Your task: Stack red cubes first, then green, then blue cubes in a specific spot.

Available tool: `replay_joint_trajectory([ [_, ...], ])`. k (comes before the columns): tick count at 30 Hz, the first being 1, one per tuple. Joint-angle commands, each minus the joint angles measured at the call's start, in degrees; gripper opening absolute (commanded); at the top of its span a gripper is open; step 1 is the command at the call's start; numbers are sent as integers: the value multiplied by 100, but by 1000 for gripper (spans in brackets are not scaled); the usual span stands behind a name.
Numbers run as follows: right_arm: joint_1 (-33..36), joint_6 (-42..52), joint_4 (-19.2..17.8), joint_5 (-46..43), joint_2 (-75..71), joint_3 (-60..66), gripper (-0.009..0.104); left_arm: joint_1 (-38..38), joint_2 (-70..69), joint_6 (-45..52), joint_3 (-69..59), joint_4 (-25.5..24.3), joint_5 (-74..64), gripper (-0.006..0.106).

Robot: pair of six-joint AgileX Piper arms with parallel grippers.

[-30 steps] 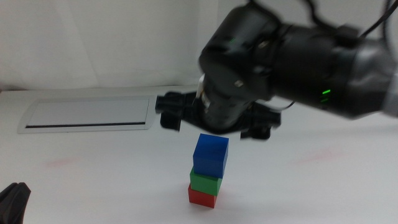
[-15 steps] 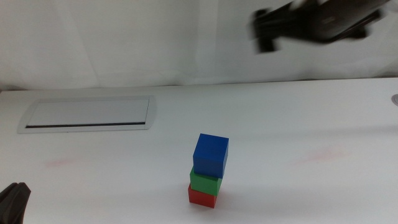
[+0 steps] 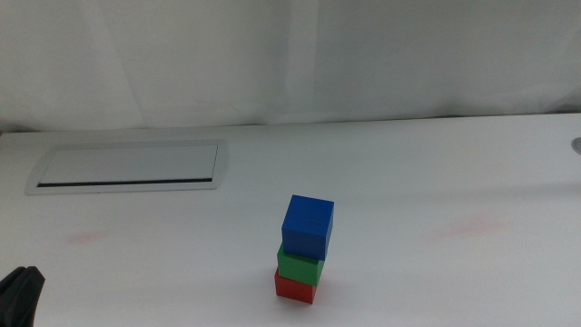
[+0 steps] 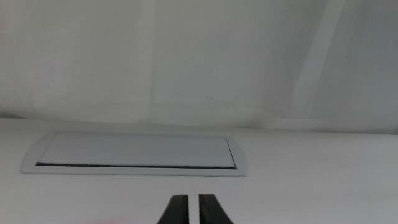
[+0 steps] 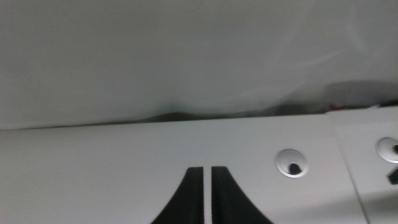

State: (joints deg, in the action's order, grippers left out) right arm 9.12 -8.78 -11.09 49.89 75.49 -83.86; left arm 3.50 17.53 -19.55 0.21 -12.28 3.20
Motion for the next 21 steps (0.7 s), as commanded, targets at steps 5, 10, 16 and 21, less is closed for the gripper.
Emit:
replay_joint_trajectory([
  [5, -63, 180, -269, -1028, -2083, 1926, -2, -13, -16, -20, -225, 19, 109, -3],
  [10, -63, 180, -269, -1203, -3987, 3458, -2, -13, -16, -20, -225, 19, 109, -3],
  [16, -63, 133, -138, -1168, -6062, 4856, -2, -13, -16, -20, -225, 19, 109, -3],
  [21, -63, -25, -214, -2600, -7003, 6154, -2, -13, -16, -20, -225, 19, 109, -3],
])
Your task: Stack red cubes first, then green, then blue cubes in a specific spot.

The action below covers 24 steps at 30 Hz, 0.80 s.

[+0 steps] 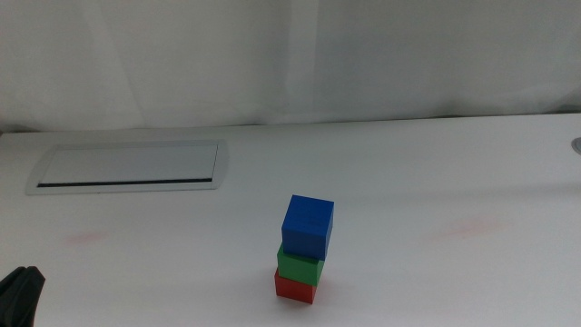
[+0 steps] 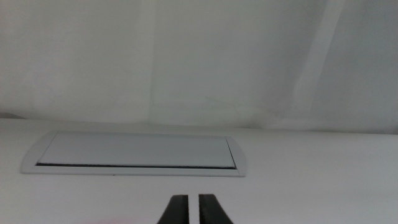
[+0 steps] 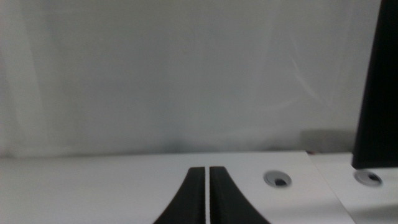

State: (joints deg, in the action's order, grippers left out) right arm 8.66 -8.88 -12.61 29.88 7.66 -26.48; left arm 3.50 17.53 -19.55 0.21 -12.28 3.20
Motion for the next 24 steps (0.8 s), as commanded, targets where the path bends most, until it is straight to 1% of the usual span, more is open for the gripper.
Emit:
replay_joint_trajectory([
  [1, -18, -15, -62, -831, -278, 622, -2, -13, -16, -20, -225, 19, 109, -3],
  [3, -18, -15, -33, -1274, -303, 1098, -2, -13, -16, -20, -225, 19, 109, -3],
  [9, -18, -15, -35, -1676, -293, 2062, -2, -13, -16, -20, -225, 19, 109, -3],
  [15, -18, 24, -90, -1875, -293, 2228, -2, -13, -16, -20, -225, 19, 109, -3],
  [20, -18, 24, -177, -2283, -293, 2410, -2, -13, -16, -20, -225, 19, 109, -3],
  [22, -18, 24, -177, -2522, -293, 2565, -2, -13, -16, -20, -225, 19, 109, -3],
  [24, -18, 24, -177, -3024, -293, 2874, -2, -13, -16, -20, -225, 19, 109, -3],
])
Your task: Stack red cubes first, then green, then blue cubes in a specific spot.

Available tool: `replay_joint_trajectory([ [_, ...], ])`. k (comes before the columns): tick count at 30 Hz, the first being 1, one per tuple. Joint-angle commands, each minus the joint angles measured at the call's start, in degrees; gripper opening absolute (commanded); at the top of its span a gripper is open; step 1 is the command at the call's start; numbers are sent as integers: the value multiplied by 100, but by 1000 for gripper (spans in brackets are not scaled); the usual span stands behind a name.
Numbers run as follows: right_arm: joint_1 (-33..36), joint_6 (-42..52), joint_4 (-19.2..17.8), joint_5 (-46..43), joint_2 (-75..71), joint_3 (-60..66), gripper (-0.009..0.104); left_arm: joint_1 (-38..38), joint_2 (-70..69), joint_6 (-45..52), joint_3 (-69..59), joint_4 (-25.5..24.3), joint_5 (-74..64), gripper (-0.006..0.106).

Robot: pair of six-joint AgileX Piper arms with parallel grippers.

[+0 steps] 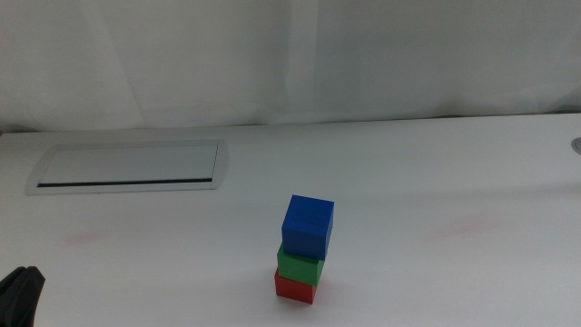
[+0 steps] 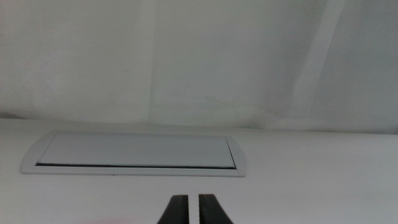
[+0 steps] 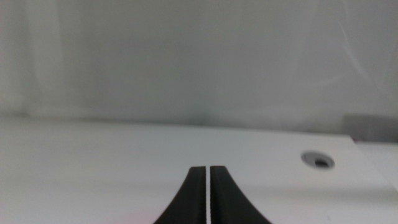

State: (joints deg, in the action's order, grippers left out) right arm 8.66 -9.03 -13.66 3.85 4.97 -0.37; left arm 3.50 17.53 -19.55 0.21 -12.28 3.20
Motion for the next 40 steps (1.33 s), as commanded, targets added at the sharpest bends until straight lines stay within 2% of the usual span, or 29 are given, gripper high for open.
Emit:
replay_joint_trajectory([
  [1, -18, 39, -72, -296, -24, 253, -2, -13, -16, -20, -225, 19, 109, -3],
  [8, -18, -7, -72, -437, -24, 235, -2, -13, -16, -20, -225, 19, 109, -3],
  [18, -18, 3, -72, -425, -24, 235, -2, -13, -1100, -20, -225, 19, 19, -3],
  [29, -18, 3, -72, -355, -24, 235, -2, -13, -1121, -20, -225, 19, -261, -3],
  [31, -18, 3, 73, -355, -24, 235, -2, -13, -1121, -20, -225, 19, -261, -3],
  [40, -18, 3, 105, -293, -24, 235, -2, -13, -1121, -20, -225, 19, -261, -3],
])
